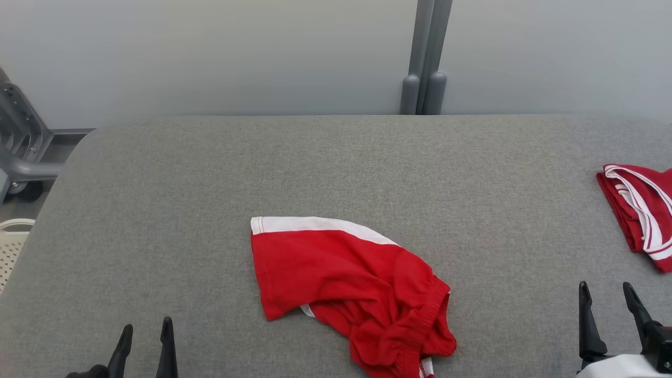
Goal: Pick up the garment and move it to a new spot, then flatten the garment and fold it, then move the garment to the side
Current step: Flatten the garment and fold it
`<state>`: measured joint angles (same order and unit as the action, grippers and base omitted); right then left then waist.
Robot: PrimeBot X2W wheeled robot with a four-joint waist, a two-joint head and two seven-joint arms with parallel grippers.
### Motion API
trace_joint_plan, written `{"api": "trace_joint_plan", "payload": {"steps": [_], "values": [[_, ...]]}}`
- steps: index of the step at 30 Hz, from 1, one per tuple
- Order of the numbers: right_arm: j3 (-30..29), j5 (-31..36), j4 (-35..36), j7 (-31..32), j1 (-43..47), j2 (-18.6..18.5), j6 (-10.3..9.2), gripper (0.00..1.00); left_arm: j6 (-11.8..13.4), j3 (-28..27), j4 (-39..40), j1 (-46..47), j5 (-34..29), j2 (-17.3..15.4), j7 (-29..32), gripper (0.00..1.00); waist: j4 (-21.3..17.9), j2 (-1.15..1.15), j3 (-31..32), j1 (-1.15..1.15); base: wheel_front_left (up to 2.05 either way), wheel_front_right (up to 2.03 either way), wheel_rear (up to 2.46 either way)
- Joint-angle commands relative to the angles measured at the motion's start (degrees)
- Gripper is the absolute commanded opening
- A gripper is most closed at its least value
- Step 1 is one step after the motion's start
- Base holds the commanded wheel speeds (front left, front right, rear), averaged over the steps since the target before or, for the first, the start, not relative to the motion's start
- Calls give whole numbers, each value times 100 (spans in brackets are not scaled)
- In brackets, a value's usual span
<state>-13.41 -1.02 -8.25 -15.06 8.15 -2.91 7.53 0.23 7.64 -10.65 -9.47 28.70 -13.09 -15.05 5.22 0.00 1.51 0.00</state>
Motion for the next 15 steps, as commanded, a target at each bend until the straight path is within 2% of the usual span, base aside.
{"api": "trace_joint_plan", "payload": {"steps": [1, 7, 15], "values": [[-3, -50, 23, -16, 128, -5, -8, 100, -185, -174, -82, -109, -158, 93, -14, 100, -55, 0, 20, 0, 0, 0, 0], [-31, -120, 35, -16, 257, -6, -8, 100, -555, -613, -212, -178, -608, 372, -14, 100, -128, 0, 41, 0, 0, 0, 0], [98, -207, 5, -16, 288, -4, -8, 100, -713, -878, -282, -149, -935, 624, -14, 100, -157, 0, 64, 0, 0, 0, 0]]}}
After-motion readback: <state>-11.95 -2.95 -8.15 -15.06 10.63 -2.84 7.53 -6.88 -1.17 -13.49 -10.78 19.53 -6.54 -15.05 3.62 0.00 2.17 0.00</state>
